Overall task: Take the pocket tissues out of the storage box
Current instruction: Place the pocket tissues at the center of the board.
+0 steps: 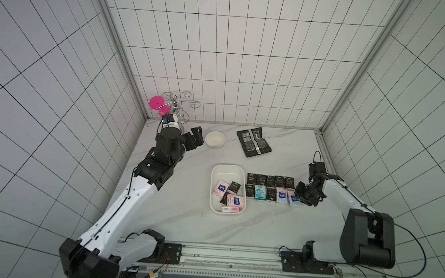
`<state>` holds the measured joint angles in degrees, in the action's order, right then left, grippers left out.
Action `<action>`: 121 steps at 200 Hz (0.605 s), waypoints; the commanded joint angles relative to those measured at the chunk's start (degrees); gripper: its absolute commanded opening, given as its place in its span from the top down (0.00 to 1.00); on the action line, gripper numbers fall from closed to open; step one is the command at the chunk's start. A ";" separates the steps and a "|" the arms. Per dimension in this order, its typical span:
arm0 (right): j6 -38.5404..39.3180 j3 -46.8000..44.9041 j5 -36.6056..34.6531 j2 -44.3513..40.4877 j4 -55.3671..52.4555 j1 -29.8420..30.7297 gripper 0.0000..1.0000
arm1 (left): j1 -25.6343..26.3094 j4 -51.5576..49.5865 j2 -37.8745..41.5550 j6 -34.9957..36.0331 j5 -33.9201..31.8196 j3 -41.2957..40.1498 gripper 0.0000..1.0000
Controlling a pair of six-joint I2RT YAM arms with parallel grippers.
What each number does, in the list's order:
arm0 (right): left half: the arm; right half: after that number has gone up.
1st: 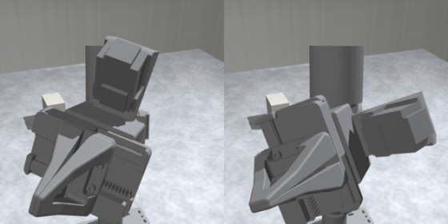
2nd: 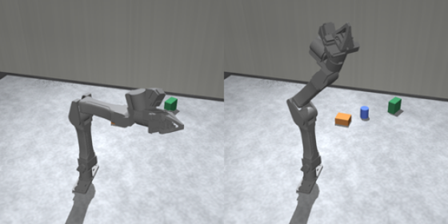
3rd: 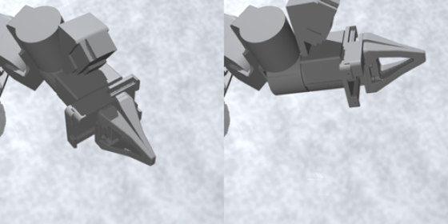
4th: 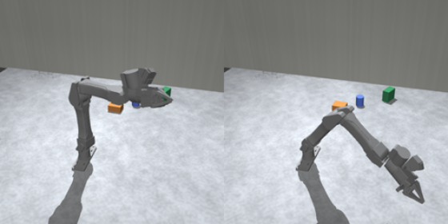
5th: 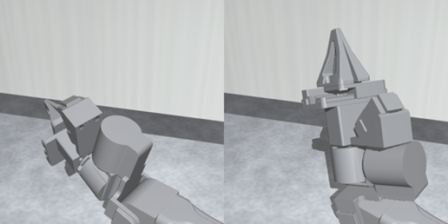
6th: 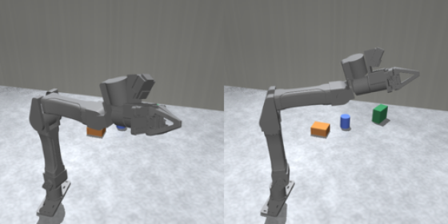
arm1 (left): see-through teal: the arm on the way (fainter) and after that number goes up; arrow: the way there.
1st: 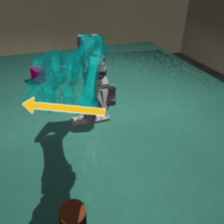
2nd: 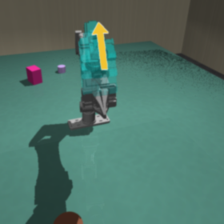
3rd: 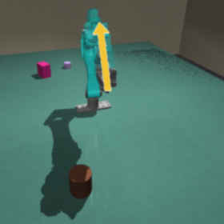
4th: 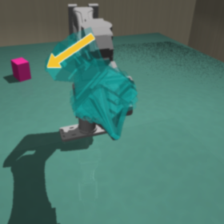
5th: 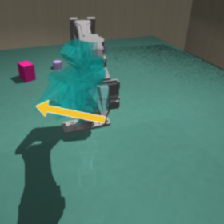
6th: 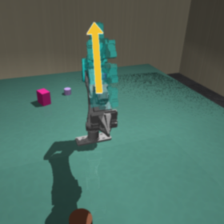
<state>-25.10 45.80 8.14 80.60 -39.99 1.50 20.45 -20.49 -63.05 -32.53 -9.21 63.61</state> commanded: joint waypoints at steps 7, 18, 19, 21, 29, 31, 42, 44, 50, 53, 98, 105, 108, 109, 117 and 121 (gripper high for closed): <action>-1.23 -2.18 1.00 -0.75 1.37 -0.05 0.68 | -0.23 -0.03 0.53 0.45 -0.28 0.33 0.01; -1.60 -2.45 1.16 -0.84 1.90 0.13 0.70 | -0.23 0.02 0.47 0.37 -0.28 0.33 0.01; -1.61 -2.46 1.17 -0.86 1.96 0.11 0.70 | -0.23 0.01 0.43 0.32 -0.24 0.30 0.01; -1.72 -2.47 1.24 -0.88 2.05 0.13 0.71 | -0.23 0.01 0.39 0.36 -0.27 0.29 0.01; -1.96 -2.64 1.26 -0.96 2.40 0.17 0.72 | -0.23 0.02 0.30 0.33 -0.19 0.20 0.01; -2.01 -2.64 1.26 -0.90 2.44 0.17 0.72 | -0.23 0.04 0.29 0.29 -0.19 0.19 0.02; -2.22 -2.58 1.11 -0.75 2.76 0.19 0.72 | -0.23 0.01 0.21 0.35 -0.15 0.19 0.02; -2.23 -2.56 1.09 -0.72 2.80 0.22 0.72 | -0.23 0.01 0.23 0.32 -0.18 0.19 0.01; -2.23 -2.54 1.09 -0.62 2.97 0.19 0.72 | -0.23 0.06 0.20 0.35 -0.19 0.19 0.01; -2.23 -2.41 1.02 -0.47 3.05 0.23 0.72 | -0.23 0.02 0.20 0.34 -0.27 0.19 0.01; -1.46 -0.64 0.91 1.51 3.59 0.24 0.72 | -0.23 0.06 0.14 0.44 -0.36 0.19 0.01; -1.19 -0.54 0.93 1.50 3.76 0.27 0.72 | -0.23 0.02 0.08 0.53 -0.45 0.19 0.01; -1.10 -0.47 0.91 1.45 3.77 0.25 0.72 | -0.23 0.01 0.03 0.50 -0.53 0.19 0.02; -1.05 -0.46 0.91 1.43 3.82 0.26 0.72 | -0.23 0.06 0.03 0.52 -0.54 0.19 0.01; -0.61 -0.30 0.67 1.40 3.65 0.20 0.72 | -0.23 0.01 -0.02 0.54 -0.56 0.19 0.01; -0.25 -0.28 0.65 1.40 3.60 0.23 0.72 | -0.23 0.01 0.00 0.54 -0.63 0.19 0.01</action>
<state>-26.46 44.47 9.10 81.12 -36.86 1.52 20.45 -20.49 -63.05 -32.53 -9.21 63.61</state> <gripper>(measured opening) 0.278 0.986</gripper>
